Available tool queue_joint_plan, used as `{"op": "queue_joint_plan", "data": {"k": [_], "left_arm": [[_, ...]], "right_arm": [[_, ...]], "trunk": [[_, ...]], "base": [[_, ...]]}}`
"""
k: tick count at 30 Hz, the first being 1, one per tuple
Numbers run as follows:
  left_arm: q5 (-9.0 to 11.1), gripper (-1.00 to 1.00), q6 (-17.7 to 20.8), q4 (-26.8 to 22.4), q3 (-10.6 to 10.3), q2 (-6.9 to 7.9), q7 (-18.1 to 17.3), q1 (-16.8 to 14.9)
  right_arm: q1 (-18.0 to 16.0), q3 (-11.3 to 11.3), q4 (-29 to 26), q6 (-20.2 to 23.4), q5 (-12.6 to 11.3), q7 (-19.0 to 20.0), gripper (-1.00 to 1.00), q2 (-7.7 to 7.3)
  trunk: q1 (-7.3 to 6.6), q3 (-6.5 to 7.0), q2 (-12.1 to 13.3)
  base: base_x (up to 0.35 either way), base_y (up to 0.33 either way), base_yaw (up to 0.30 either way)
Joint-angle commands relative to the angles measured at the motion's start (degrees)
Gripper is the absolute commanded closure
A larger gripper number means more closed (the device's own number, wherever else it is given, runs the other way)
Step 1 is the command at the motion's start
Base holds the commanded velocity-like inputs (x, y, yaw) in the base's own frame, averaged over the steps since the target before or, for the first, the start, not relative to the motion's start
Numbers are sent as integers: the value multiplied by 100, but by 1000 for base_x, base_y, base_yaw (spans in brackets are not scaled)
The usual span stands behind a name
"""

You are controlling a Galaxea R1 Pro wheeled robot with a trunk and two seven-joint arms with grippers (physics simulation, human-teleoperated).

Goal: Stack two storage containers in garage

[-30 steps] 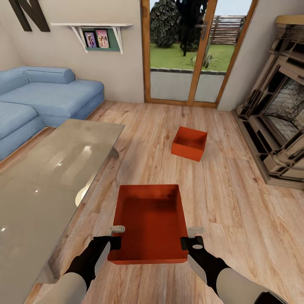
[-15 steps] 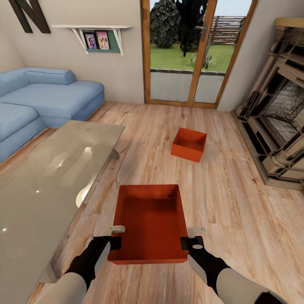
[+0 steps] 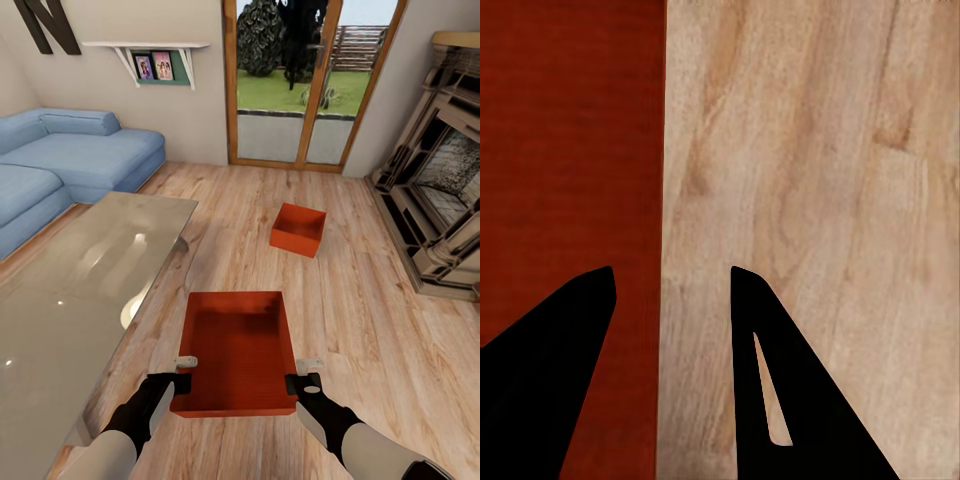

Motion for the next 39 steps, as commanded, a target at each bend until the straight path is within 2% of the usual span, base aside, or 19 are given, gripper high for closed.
{"op": "queue_joint_plan", "data": {"k": [1, 39], "left_arm": [[9, 100, 36, -2, 7, 4, 59, 3], [10, 100, 36, -100, 11, -1, 59, 2]], "right_arm": [[-8, -37, -117, 28, 47, -35, 100, -3], [-7, -37, -117, 27, 46, -31, 100, -6]], "trunk": [[-22, 14, 38], [-857, 696, 1562]], "base": [[0, 0, 0], [0, 0, 0]]}}
